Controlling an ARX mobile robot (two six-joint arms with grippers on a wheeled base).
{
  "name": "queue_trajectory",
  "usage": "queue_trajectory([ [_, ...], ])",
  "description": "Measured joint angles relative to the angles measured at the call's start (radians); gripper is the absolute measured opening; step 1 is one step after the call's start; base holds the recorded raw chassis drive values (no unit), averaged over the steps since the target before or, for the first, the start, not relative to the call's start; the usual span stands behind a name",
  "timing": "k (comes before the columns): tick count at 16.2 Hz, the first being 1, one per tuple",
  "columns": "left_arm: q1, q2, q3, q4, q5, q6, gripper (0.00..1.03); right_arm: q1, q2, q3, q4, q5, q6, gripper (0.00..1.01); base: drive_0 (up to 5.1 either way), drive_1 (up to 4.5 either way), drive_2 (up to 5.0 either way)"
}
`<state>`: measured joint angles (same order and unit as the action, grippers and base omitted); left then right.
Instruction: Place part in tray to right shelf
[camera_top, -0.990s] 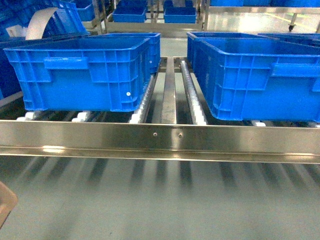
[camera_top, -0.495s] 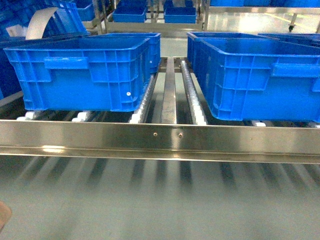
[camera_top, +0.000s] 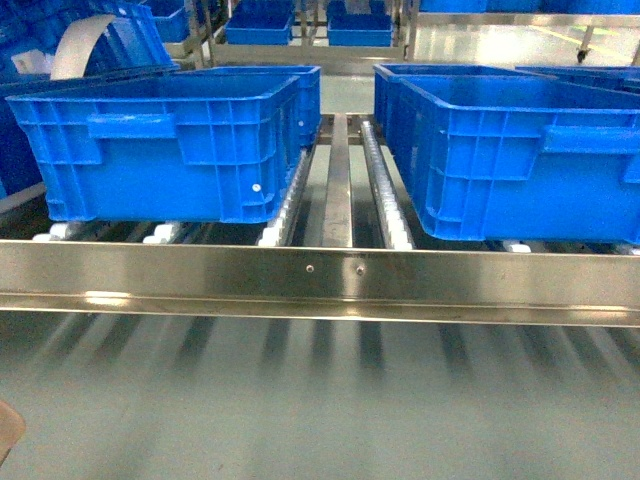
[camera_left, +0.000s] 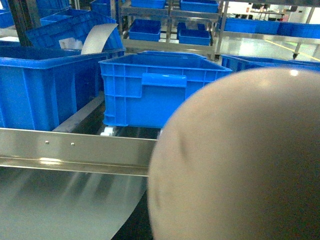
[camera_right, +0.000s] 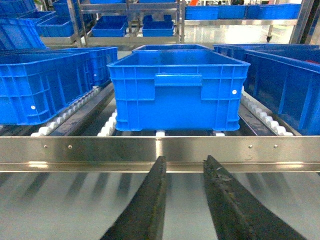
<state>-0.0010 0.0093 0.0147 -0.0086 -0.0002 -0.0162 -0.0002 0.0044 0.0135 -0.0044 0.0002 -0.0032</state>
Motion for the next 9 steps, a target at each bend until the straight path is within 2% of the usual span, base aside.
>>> queue_trajectory([
  [4,0.000,0.000,0.000,0.000,0.000,0.000,0.13,0.000,0.000,0.000,0.000,0.000,0.000,0.53,0.0,0.00,0.0],
  [5,0.000,0.000,0.000,0.000,0.000,0.000,0.13,0.000,0.000,0.000,0.000,0.000,0.000,0.69,0.0,0.00,0.0],
  [6,0.000,0.000,0.000,0.000,0.000,0.000,0.13,0.000,0.000,0.000,0.000,0.000,0.000,0.93,0.0,0.00,0.0],
  [7,0.000,0.000,0.000,0.000,0.000,0.000,0.13,0.000,0.000,0.000,0.000,0.000,0.002,0.97,0.0,0.00,0.0],
  [9,0.000,0.000,0.000,0.000,0.000,0.000,0.13,0.000,0.000,0.000,0.000,0.000,0.003,0.98,0.0,0.00,0.0],
])
